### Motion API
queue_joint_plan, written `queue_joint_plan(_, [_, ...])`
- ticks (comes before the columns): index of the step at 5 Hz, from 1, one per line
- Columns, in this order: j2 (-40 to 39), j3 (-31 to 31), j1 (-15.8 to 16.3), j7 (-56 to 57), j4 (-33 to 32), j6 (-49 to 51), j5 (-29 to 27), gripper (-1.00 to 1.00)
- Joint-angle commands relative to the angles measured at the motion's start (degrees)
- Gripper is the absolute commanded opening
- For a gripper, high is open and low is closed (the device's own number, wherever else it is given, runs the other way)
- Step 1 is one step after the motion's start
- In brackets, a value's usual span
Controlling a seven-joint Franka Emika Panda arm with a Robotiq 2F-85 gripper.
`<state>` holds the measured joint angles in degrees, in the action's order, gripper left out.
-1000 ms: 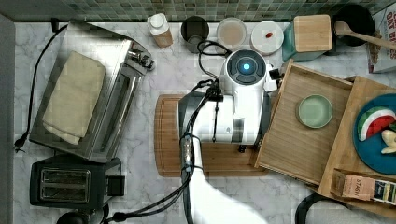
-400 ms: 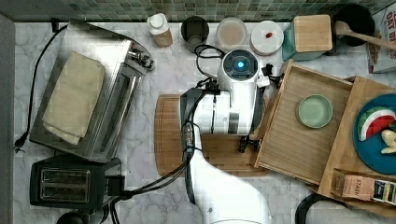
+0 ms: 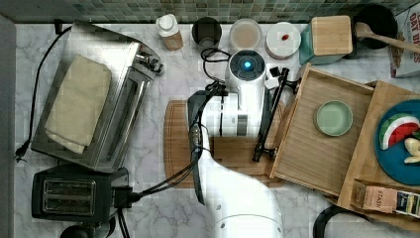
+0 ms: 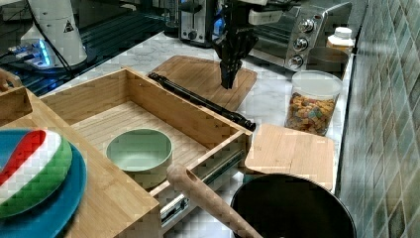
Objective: Close the drawer.
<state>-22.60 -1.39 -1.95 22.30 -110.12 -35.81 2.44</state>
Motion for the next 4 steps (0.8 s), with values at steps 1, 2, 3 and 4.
queue_joint_plan(1, [-4.3,-2.3,-0.3,0.0,13.8,5.1,7.1,-1.0])
queue_joint_plan(2, [-3.1,-2.2,-1.6,0.6,11.6,3.6,7.3,-1.0])
queue_joint_plan(3, [-2.0,-3.1,-2.4,1.8,10.1,3.4,7.0,-1.0])
queue_joint_plan(4, [-0.7,-4.2,-3.3,3.1,7.9,2.0,6.9,-1.0])
